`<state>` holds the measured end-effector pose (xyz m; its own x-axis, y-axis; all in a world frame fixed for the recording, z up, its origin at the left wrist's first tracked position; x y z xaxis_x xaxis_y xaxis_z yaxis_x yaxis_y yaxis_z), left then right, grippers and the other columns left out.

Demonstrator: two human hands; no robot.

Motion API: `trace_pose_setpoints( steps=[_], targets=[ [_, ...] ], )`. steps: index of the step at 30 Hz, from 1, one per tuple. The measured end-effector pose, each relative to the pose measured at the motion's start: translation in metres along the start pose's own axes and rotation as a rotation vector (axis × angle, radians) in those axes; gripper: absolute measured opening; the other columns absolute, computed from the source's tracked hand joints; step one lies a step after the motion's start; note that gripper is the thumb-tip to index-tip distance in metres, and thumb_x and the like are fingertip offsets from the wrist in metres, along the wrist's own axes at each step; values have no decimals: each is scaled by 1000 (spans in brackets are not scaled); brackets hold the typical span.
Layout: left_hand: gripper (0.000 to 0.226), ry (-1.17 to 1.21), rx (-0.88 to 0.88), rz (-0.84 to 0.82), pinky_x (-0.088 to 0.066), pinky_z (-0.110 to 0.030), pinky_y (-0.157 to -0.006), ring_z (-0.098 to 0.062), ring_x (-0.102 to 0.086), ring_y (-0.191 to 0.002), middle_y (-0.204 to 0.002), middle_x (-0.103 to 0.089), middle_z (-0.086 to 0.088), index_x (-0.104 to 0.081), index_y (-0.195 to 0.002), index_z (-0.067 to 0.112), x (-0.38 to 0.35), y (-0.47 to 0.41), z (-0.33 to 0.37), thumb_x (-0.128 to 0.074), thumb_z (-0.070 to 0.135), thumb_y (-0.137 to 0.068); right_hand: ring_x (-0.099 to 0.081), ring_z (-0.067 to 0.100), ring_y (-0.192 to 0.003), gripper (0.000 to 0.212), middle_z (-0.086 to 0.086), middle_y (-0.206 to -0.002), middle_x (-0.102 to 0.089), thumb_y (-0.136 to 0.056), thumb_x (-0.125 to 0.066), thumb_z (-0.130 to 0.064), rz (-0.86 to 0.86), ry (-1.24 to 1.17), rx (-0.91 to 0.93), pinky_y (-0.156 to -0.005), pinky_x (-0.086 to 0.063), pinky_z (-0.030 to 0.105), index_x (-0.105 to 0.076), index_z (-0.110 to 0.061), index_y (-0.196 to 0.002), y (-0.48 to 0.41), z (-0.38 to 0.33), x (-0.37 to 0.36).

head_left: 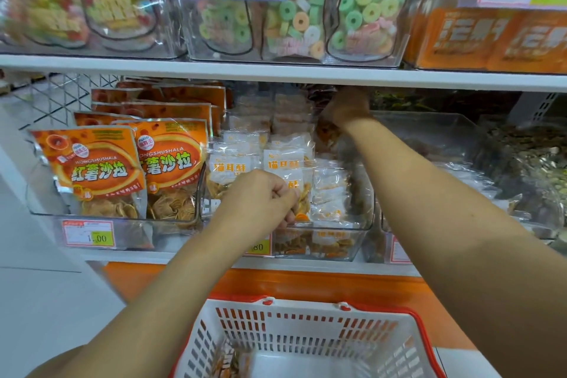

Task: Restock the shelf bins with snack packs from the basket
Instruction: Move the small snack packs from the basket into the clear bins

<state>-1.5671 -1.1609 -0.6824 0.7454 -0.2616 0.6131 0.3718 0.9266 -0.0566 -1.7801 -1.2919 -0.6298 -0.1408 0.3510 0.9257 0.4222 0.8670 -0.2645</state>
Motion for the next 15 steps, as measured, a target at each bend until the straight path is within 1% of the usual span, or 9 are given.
trace_pose_setpoints(
  steps=[2,3,6,9,12,14,15],
  targets=[
    [32,9,9,-4,-58,-28,-63,-6,-66,-54,-59,-69,4,-70,-67,13,0,-1,-1,-59,29,-93,-54,30,-116,38,15,-123,-57,-90,-58,-23,-64,2,-5,-93,-45,32,-55,0,-120,1,1,1],
    [32,11,12,-6,-58,-27,-63,-6,-66,-54,-59,-69,4,-70,-68,12,0,-1,-1,-59,29,-93,-54,30,-116,38,16,-123,-56,-91,-58,-23,-84,23,-4,-92,-45,32,-55,1,-120,0,1,1],
    [32,18,22,-11,-56,-24,-59,-6,-66,-53,-59,-70,3,-70,-68,12,0,-2,-1,-59,28,-93,-49,32,-122,37,18,-130,-52,-97,-49,-22,-70,67,8,-96,-42,34,-51,3,-125,1,0,2],
    [32,13,25,-12,-53,-21,-56,-7,-66,-54,-58,-69,4,-70,-67,14,0,-2,-1,-59,28,-93,-42,33,-129,36,17,-138,-46,-97,-45,-16,1,13,109,-106,-35,38,-47,-4,-131,-4,-11,6],
    [32,31,32,-13,-50,-18,-54,-7,-66,-53,-57,-68,4,-68,-65,16,0,-2,-2,-60,28,-93,-41,31,-130,25,12,-142,-45,-99,-37,-17,17,-42,153,-107,-32,39,-50,-18,-121,-9,-19,12],
    [32,35,35,-17,-48,-16,-52,-7,-66,-53,-57,-69,4,-68,-64,16,0,-3,-1,-60,28,-93,-38,27,-132,30,7,-144,-43,-103,-30,-20,8,-69,201,-108,-28,34,-49,-17,-126,-8,-25,16],
    [32,34,36,-19,-48,-15,-52,-7,-66,-53,-58,-69,3,-68,-64,16,0,-3,-1,-60,28,-93,-37,25,-132,31,7,-144,-42,-104,-29,-20,13,-77,237,-109,-27,33,-51,-16,-125,-8,-28,16]
  ],
)
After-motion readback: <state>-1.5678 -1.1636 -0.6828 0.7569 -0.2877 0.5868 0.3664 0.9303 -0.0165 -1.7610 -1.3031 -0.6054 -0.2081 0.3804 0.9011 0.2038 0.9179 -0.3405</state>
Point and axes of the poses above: each hand's wrist, its own y-axis away from the middle knuckle, its own x-axis out of the back of the hand, z = x × y, the point moved 7 cm from there along -y, towards the middle knuckle
